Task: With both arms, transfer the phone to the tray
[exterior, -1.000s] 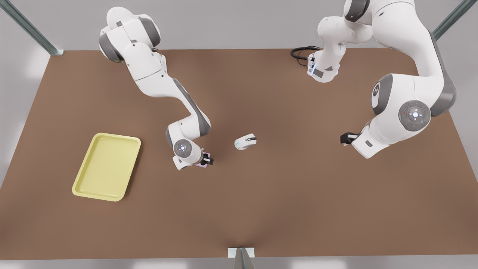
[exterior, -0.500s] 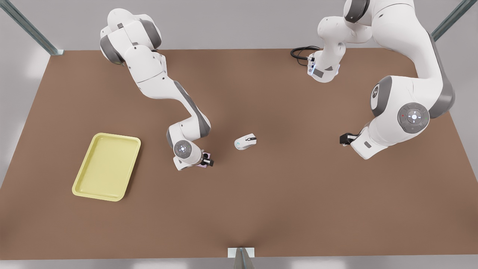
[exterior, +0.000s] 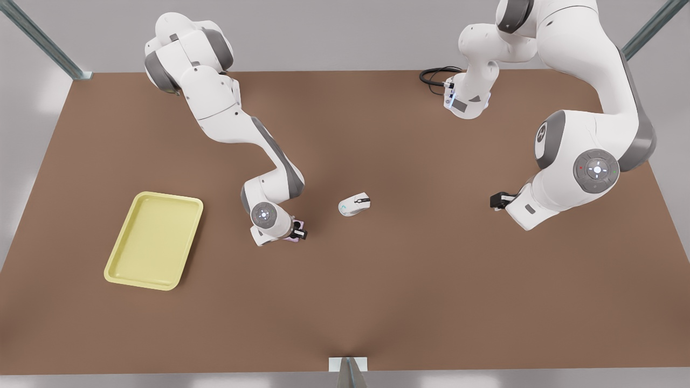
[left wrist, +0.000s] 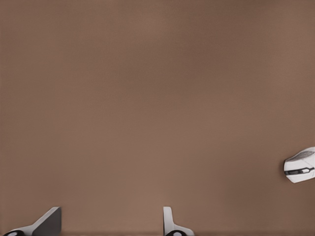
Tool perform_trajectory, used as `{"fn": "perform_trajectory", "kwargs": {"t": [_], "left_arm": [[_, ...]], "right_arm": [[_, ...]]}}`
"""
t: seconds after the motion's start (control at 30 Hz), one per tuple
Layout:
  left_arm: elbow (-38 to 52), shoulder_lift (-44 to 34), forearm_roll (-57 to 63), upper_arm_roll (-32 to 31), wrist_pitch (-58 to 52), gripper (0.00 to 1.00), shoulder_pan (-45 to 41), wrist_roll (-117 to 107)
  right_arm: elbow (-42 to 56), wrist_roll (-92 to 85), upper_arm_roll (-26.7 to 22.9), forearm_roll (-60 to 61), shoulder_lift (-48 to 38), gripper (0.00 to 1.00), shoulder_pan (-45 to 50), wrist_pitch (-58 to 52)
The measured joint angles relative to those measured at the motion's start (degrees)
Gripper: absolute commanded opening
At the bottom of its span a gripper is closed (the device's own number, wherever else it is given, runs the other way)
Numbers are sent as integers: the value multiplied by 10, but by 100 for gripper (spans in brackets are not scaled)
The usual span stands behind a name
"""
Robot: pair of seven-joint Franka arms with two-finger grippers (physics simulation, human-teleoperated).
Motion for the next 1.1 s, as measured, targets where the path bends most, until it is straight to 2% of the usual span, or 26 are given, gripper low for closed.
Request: {"fn": "perform_trajectory", "kwargs": {"t": [0.23,0.4,0.5,0.63,0.73,0.9,1.07,1.1], "left_arm": [[1,0,0,0,0,100,0,1],[1,0,0,0,0,100,0,2],[1,0,-1,0,0,100,0,3],[1,0,-1,0,0,100,0,3],[1,0,-1,0,0,100,0,3],[1,0,-4,0,0,100,0,3],[1,0,-6,0,0,100,0,4],[1,0,-6,0,0,100,0,4]], "right_arm": [[-10,-7,0,0,-25,75,-3,-4],[-96,-42,-24,0,-106,76,-43,-10],[-123,-86,-80,0,-156,76,-63,-40],[-129,-176,-212,1,-185,76,-74,-103],[-140,-256,-246,-1,-186,76,-123,-128],[-159,-374,-249,-4,-154,76,-152,-130],[-111,-479,-249,-2,-82,76,-161,-110],[-109,-498,-249,-2,-77,99,-163,-104]]}}
